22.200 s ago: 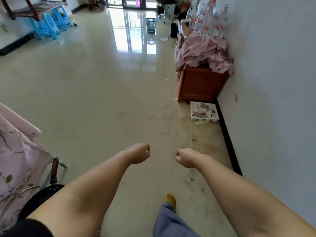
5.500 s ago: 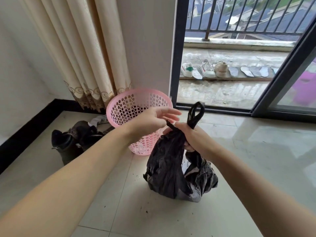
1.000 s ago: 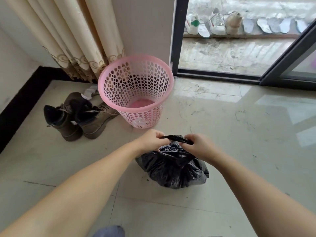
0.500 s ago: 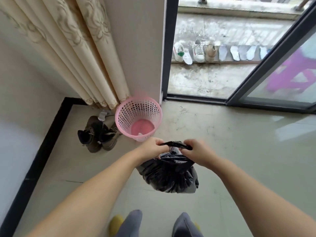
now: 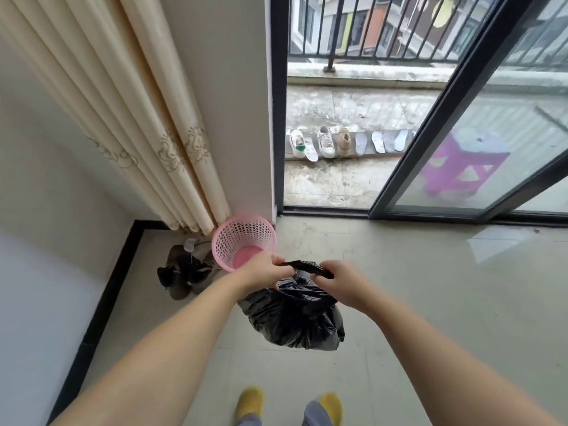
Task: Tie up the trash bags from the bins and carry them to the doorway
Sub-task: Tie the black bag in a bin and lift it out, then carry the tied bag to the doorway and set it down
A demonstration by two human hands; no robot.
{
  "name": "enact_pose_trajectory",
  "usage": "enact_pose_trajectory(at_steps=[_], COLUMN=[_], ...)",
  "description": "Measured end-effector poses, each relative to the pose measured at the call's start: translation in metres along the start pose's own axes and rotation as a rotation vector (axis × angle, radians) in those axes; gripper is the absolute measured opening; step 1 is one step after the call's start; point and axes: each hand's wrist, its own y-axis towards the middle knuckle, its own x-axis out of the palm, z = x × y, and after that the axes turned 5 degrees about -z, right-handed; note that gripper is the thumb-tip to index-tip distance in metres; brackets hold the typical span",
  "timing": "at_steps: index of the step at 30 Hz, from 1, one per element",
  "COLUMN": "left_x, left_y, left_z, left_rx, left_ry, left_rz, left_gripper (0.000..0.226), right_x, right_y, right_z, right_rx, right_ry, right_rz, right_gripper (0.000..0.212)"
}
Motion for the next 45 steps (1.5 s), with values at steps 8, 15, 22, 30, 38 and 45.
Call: enact_pose_trajectory(at_steps=[8, 15, 22, 30, 38, 45], left_x=[0.018, 0.1, 0.249, 0.474, 0.689, 0.833], left_y=[-0.013, -0.019, -0.045, -0.14, -0.273, -0.361], left_z=[0.026, 0.062, 0.085, 0.1, 0.083, 0.068], left_rx=[0.037, 0.183, 0.321, 0.572, 0.834, 1.011], left_ry=[0.172, 0.486, 0.771, 1.087, 1.324, 1.454], left_rz=[-0.191, -0.491, -0.757, -1.04, -1.252, -1.446], left_gripper=[0.02, 0.017, 0.029, 0.031, 0.029, 0.031], right_x=[0.014, 0.045, 0.091, 0.166, 0.257, 0.309], right_y=[-0.062, -0.163, -0.305, -0.505, -0.695, -0.815], right_z=[0.004, 0.045, 0.09, 0.153, 0.206, 0.236], right_rx=[0.126, 0.353, 0.604, 0.838, 1.077, 1.279], right_ry=[0.081, 0.309, 0.542, 0.758, 0.854, 0.91], right_rz=[0.203, 0.463, 0.69, 0.984, 1.234, 1.34], right_gripper=[0.034, 0.027, 0.03, 0.036, 0.031, 0.026])
